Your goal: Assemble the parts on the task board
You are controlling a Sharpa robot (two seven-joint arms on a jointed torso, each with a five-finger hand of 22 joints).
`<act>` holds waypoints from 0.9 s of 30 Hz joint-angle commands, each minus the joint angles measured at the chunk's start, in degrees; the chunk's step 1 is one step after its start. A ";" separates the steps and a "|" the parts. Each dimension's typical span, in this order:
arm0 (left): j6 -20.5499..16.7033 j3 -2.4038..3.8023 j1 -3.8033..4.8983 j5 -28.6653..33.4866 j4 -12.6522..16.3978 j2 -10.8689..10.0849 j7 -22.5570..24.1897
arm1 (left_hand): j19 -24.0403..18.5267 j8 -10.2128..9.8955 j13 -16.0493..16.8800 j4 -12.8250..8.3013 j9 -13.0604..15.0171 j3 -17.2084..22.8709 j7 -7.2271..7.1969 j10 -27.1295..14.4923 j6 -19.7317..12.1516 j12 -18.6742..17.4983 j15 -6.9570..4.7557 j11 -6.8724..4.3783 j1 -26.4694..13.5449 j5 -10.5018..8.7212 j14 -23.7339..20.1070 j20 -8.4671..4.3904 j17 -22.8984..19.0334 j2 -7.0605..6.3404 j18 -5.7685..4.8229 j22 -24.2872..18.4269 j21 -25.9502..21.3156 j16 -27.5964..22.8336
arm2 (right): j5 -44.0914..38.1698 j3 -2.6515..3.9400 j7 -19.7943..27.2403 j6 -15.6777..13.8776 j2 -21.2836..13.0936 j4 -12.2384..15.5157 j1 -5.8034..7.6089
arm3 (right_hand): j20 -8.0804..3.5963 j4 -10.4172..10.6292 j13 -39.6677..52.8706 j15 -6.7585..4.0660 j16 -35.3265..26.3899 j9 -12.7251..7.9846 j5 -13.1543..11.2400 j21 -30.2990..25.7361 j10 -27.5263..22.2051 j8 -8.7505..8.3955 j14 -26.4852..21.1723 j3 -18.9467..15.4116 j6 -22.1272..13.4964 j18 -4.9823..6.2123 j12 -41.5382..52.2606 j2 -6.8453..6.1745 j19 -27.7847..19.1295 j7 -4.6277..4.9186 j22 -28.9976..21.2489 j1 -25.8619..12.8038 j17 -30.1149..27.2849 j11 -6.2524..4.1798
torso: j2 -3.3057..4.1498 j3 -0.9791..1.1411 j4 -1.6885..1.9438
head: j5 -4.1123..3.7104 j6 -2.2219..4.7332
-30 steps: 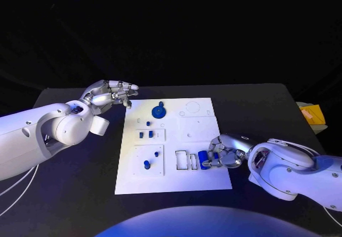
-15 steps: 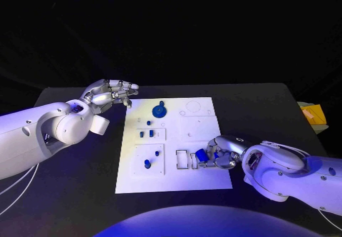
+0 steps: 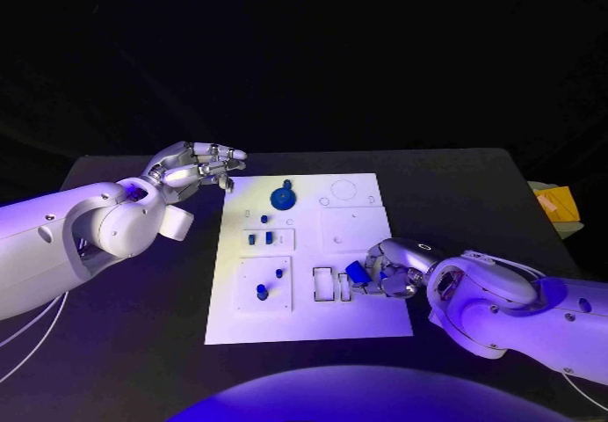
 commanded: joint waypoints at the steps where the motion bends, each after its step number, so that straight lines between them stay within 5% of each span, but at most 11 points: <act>1: 0.96 0.03 0.03 0.10 0.16 0.02 0.23 | -0.25 -0.13 -0.05 -0.21 0.06 0.18 -0.05 -0.30 0.42 0.36 -0.11 -0.25 0.10 0.15 -0.33 0.18 -0.06 0.30 0.42 0.07 0.31 -0.19 | 2.56 -0.36 -1.48 -1.61 -0.29 -0.03 -0.44 | -0.30 -0.55 7.62 -0.42 0.20 -0.07 0.69 0.20 0.12 0.05 5.95 1.57 2.05 -1.02 0.01 2.43 4.38 -1.41 13.60 3.20 14.98 -0.40 | 0.00 0.03 -0.02 | 0.14 0.06; 8: 1.00 0.03 0.03 0.10 0.12 0.02 0.20 | -0.26 -0.14 -0.05 -0.24 0.07 0.22 -0.04 -0.30 0.42 0.37 -0.11 -0.25 0.12 0.16 -0.33 0.17 -0.07 0.33 0.42 0.09 0.33 -0.19 | 19.95 -0.29 -0.46 -2.84 -1.58 1.55 1.12 | -0.66 -0.69 7.79 -0.77 0.24 -0.76 2.31 0.35 0.25 -0.78 5.97 3.92 3.13 -1.05 -0.03 2.00 4.41 -1.80 13.63 4.69 15.07 -0.78 | 0.02 0.03 -0.03 | 0.21 0.10; 11: 1.06 0.03 0.03 0.10 0.11 0.06 0.18 | -0.27 -0.16 -0.06 -0.32 0.08 0.30 -0.04 -0.30 0.44 0.38 -0.12 -0.24 0.19 0.17 -0.34 0.16 -0.08 0.37 0.42 0.13 0.39 -0.20 | 23.71 -0.28 -0.28 -3.04 -1.79 2.14 1.90 | -0.79 -0.89 7.85 -0.86 0.24 -1.05 2.28 0.32 0.25 -1.22 5.97 5.59 3.45 -1.04 -0.10 0.66 4.39 -1.84 13.62 6.30 15.07 -0.85 | 0.02 0.03 -0.01 | 0.18 0.13; 18: 1.19 0.03 0.03 0.10 0.08 0.18 0.16 | -0.27 -0.16 -0.06 -0.32 0.08 0.30 -0.04 -0.30 0.44 0.38 -0.12 -0.24 0.19 0.17 -0.34 0.16 -0.08 0.37 0.42 0.13 0.39 -0.20 | 26.88 -0.22 0.12 -3.59 -2.03 3.26 3.39 | -0.77 -0.61 8.09 -0.79 0.24 -1.17 1.71 0.67 0.44 -1.40 5.97 5.96 3.61 -1.11 0.04 0.03 4.49 -1.69 13.71 5.98 15.07 -0.74 | 0.00 -0.03 0.04 | 0.21 0.11; 27: 1.30 0.03 0.03 0.10 -0.05 0.41 0.19 | -0.28 -0.20 -0.07 -0.42 0.09 0.40 -0.02 -0.31 0.45 0.40 -0.12 -0.23 0.22 0.20 -0.35 0.14 -0.11 0.39 0.41 0.19 0.48 -0.21 | 27.22 -0.21 0.34 -2.03 0.27 2.87 3.76 | -0.69 -0.50 8.30 -0.68 0.24 -1.34 0.68 0.84 0.62 -1.68 5.97 6.45 3.93 -1.15 0.16 -0.34 4.54 -1.59 13.76 4.66 15.07 -0.62 | 0.02 0.00 0.00 | 0.54 -0.04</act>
